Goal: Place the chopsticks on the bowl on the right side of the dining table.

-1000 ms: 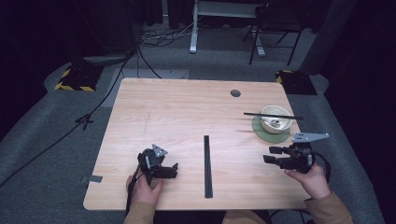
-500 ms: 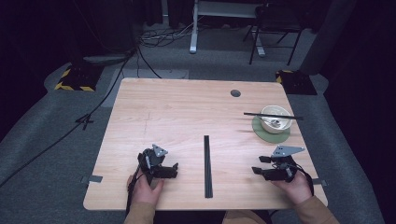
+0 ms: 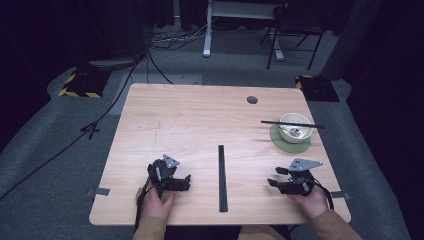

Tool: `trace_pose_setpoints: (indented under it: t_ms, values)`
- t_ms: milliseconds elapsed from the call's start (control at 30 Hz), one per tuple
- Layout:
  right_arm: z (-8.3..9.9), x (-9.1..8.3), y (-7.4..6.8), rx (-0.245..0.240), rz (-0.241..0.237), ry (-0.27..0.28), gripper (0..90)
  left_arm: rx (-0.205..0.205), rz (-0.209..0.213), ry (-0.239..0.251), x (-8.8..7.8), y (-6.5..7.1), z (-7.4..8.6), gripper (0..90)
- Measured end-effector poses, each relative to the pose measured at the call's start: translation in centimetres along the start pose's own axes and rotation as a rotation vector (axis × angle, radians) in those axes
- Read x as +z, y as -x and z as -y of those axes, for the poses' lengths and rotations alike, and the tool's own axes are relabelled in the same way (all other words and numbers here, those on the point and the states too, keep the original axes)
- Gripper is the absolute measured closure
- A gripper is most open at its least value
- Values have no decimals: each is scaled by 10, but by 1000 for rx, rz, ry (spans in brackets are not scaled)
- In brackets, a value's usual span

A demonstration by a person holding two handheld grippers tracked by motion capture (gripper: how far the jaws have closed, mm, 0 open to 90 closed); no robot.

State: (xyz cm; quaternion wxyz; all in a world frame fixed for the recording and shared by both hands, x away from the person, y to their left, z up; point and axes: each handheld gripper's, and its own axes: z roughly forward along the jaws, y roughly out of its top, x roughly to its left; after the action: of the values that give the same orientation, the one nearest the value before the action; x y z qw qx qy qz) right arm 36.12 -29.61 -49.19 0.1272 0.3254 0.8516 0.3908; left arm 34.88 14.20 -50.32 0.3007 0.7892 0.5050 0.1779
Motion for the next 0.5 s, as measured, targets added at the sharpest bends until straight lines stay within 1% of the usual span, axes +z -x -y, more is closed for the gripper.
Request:
trace_pose_setpoints:
  t_ms: [33,100,133,200,233,267,300,333,500]
  values:
    - [1,1,1,2,-1,-1,390,0,0,0,0,0,0,5]
    - [2,4,1,23,-3,0,379,0,0,0,0,0,0,5]
    - [4,6,2,16,-3,-10,355,0,1,0,0,0,0,5]
    - [7,8,2,-11,9,15,313,1,0,0,0,0,0,5]
    - [7,9,1,-29,20,12,293,0,1,0,0,0,0,5]
    - [6,10,0,-32,30,6,239,1,0,0,0,0,0,5]
    - [5,11,1,-33,30,-6,192,0,1,0,0,0,0,5]
    - [5,13,1,-28,30,-10,163,0,1,0,0,0,0,5]
    - [4,13,0,-26,34,-14,154,0,0,0,0,0,0,4]
